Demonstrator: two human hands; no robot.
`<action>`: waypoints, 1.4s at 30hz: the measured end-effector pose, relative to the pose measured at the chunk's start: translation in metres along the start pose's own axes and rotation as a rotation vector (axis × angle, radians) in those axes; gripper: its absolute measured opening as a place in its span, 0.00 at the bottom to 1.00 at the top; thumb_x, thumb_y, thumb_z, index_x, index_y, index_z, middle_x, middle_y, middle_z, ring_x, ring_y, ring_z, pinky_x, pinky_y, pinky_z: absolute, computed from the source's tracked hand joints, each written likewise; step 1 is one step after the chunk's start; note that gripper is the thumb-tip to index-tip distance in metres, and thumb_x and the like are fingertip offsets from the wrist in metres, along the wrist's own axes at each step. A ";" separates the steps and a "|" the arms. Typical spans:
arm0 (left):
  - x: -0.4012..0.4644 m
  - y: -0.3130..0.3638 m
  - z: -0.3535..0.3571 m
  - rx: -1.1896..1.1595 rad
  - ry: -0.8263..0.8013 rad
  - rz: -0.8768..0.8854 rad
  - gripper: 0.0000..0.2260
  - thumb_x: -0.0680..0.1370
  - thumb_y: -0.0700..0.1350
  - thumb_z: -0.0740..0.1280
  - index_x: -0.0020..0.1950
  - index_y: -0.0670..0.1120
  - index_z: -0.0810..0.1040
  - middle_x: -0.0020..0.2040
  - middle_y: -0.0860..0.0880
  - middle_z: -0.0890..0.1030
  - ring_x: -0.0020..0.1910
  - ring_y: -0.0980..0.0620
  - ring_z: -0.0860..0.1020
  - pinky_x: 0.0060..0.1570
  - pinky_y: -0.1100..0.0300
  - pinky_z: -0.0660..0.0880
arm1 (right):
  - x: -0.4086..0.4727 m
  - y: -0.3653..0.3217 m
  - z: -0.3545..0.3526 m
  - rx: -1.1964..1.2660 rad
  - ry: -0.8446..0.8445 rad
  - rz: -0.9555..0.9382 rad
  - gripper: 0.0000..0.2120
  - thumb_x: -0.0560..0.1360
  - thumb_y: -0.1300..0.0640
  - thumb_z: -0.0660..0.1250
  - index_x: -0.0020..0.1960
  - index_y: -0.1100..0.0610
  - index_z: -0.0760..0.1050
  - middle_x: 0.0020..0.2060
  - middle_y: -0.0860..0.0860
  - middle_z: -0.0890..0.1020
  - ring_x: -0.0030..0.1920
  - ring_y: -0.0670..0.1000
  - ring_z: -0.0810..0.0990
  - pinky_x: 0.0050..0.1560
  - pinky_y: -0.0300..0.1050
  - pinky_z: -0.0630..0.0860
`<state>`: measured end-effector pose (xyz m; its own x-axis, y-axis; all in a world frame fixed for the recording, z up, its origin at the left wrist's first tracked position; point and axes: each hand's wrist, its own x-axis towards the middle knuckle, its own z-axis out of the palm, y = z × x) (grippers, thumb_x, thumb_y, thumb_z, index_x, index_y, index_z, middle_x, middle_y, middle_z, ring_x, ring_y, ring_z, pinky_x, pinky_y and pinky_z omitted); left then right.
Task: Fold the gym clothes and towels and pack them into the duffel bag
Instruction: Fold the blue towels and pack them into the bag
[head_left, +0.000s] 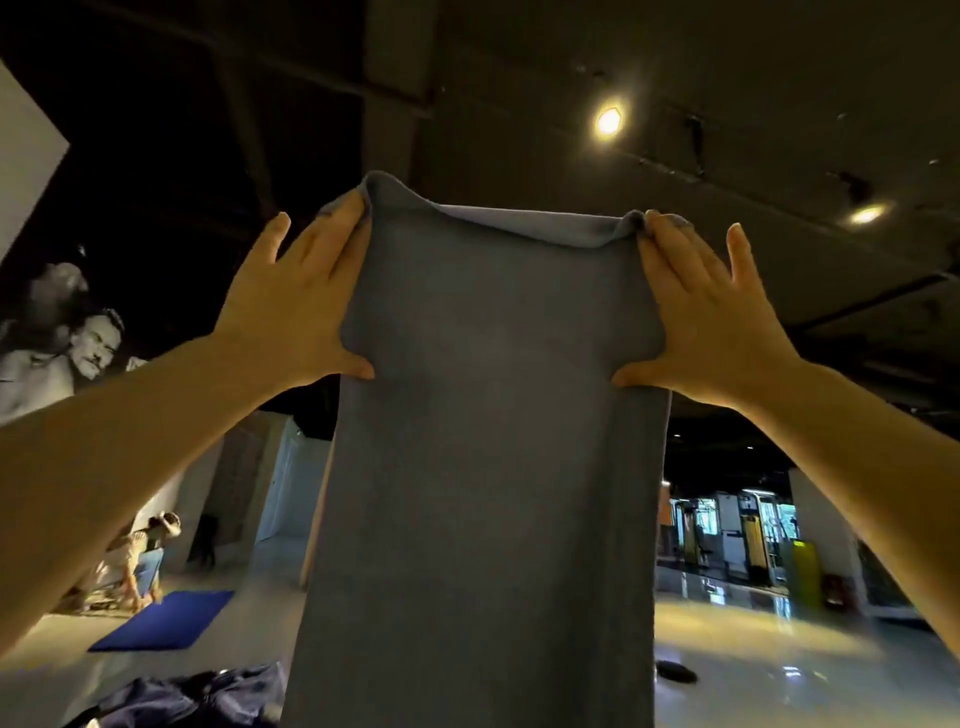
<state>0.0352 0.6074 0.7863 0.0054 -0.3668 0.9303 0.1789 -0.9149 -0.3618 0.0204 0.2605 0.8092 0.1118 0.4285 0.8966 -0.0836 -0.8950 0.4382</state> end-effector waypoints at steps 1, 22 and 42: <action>-0.001 0.001 -0.001 0.021 -0.012 0.008 0.64 0.55 0.67 0.76 0.77 0.39 0.47 0.77 0.38 0.55 0.73 0.41 0.60 0.67 0.35 0.61 | -0.002 0.001 0.000 -0.004 -0.009 0.000 0.61 0.59 0.34 0.75 0.78 0.60 0.46 0.78 0.56 0.50 0.77 0.58 0.51 0.73 0.63 0.40; -0.149 0.107 0.212 -0.183 -0.374 0.151 0.63 0.50 0.64 0.80 0.74 0.36 0.58 0.73 0.41 0.63 0.68 0.45 0.64 0.62 0.38 0.69 | -0.135 -0.088 0.248 0.244 -0.553 0.071 0.59 0.67 0.33 0.69 0.74 0.53 0.27 0.75 0.49 0.32 0.76 0.50 0.36 0.70 0.55 0.30; -0.369 0.180 0.029 -1.346 -0.692 -0.830 0.13 0.66 0.45 0.74 0.45 0.58 0.76 0.42 0.59 0.82 0.42 0.59 0.81 0.46 0.68 0.76 | -0.368 -0.165 0.128 1.255 -0.729 0.773 0.12 0.72 0.61 0.71 0.50 0.48 0.73 0.43 0.46 0.80 0.43 0.49 0.82 0.44 0.32 0.79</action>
<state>0.0937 0.5828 0.3800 0.7980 0.0432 0.6011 -0.5291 -0.4271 0.7332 0.1202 0.2342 0.3987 0.8722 0.0398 0.4876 0.4276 -0.5464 -0.7201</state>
